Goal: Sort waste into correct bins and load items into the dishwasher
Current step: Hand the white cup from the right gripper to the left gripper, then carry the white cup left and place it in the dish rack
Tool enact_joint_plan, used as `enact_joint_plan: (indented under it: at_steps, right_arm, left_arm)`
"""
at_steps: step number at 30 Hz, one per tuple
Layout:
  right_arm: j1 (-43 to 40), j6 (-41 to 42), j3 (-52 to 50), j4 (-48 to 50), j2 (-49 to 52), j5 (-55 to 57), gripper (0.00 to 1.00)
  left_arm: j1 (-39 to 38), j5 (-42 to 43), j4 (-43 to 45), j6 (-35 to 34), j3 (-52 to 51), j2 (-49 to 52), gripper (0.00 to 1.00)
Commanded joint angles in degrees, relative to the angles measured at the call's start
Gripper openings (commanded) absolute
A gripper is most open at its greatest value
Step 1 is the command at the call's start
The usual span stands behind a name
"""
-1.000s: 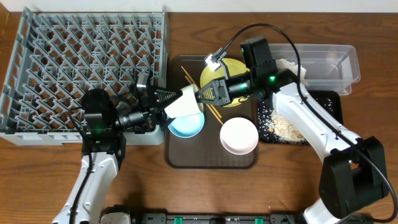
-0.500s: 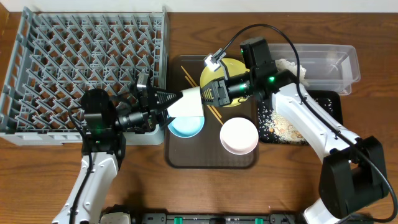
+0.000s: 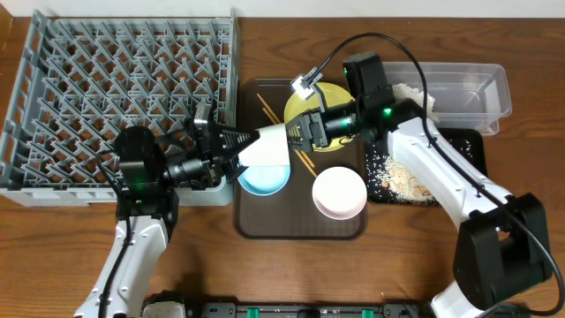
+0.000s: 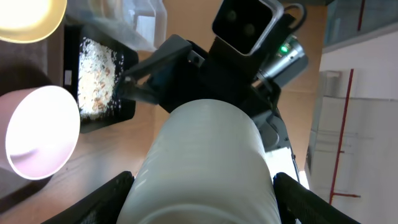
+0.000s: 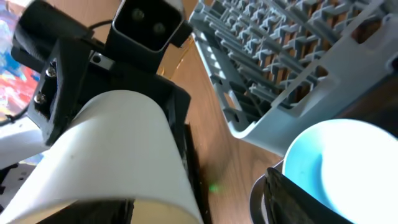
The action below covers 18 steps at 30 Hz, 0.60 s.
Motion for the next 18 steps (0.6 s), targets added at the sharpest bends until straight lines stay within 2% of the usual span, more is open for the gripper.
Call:
enact_joint_plan:
  at_steps: [1, 8, 12, 18]
  right_arm:
    - [-3.1, -0.3, -0.3, 0.4, 0.5, -3.7, 0.64]
    - [-7.1, -0.3, -0.3, 0.3, 0.5, -5.9, 0.64]
    - [-9.3, -0.3, -0.3, 0.3, 0.5, -6.0, 0.64]
    - [-11.8, -3.0, -0.3, -2.3, 0.5, -4.5, 0.68]
  left_arm:
    - [-0.1, 1.0, 1.5, 1.4, 0.6, 0.0, 0.52]
    - [-0.1, 1.0, 1.9, 1.9, 0.6, 0.1, 0.52]
    - [-0.1, 0.7, 4.4, 5.6, 0.6, 0.1, 0.52]
    - [1.6, 0.1, 8.2, 6.0, 2.2, 0.1, 0.52]
